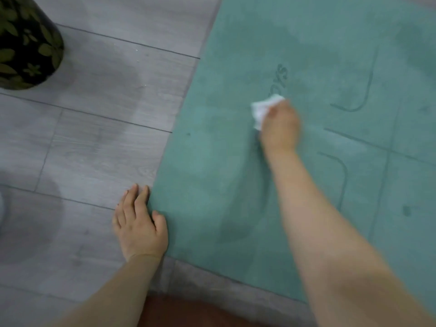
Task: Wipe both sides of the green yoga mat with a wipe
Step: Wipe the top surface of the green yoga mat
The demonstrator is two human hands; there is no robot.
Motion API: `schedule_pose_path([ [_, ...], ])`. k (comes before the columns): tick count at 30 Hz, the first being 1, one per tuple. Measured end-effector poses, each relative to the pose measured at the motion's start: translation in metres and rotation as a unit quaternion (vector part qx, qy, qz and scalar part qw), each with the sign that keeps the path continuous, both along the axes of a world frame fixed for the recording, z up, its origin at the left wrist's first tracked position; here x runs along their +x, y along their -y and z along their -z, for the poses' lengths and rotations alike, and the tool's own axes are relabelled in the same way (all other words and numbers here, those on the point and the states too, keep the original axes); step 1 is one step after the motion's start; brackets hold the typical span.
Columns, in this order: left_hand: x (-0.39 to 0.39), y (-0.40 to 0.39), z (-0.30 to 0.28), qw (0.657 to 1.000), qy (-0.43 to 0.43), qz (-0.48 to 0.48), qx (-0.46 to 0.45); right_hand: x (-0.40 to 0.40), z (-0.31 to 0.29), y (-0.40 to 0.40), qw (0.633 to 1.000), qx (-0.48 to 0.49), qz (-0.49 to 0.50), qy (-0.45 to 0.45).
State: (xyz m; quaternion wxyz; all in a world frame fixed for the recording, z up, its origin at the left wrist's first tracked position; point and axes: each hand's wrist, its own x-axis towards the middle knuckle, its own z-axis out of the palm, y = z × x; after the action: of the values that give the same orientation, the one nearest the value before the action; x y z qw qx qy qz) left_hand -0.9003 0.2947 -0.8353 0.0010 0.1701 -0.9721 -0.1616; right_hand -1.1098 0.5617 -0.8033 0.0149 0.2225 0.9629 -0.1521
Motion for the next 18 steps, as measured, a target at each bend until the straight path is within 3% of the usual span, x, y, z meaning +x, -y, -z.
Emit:
schedule_pose_path([
  [3, 0.000, 0.000, 0.000, 1.000, -0.004, -0.006, -0.001, -0.026, -0.001, 0.125, 0.960, 0.014, -0.274, 0.049],
  [5, 0.000, 0.001, 0.002, 1.000, -0.009, -0.003, -0.002, -0.030, -0.001, 0.136, 0.943, 0.023, -0.325, 0.061],
  [9, 0.001, 0.002, 0.004, 1.000, -0.006, 0.000, -0.004, -0.001, 0.001, 0.023, 0.983, -0.019, -0.180, -0.003],
  [12, 0.001, 0.002, 0.003, 1.000, -0.004, -0.003, -0.002, 0.065, 0.010, -0.118, 0.998, 0.066, 0.007, 0.005],
  [15, 0.001, 0.001, 0.002, 1.000, -0.001, -0.004, -0.003, 0.125, 0.011, -0.210, 0.978, 0.064, 0.198, 0.008],
  [18, 0.001, 0.001, 0.003, 1.000, 0.001, -0.004, -0.002, 0.126, 0.010, -0.201, 0.963, 0.042, 0.267, -0.017],
])
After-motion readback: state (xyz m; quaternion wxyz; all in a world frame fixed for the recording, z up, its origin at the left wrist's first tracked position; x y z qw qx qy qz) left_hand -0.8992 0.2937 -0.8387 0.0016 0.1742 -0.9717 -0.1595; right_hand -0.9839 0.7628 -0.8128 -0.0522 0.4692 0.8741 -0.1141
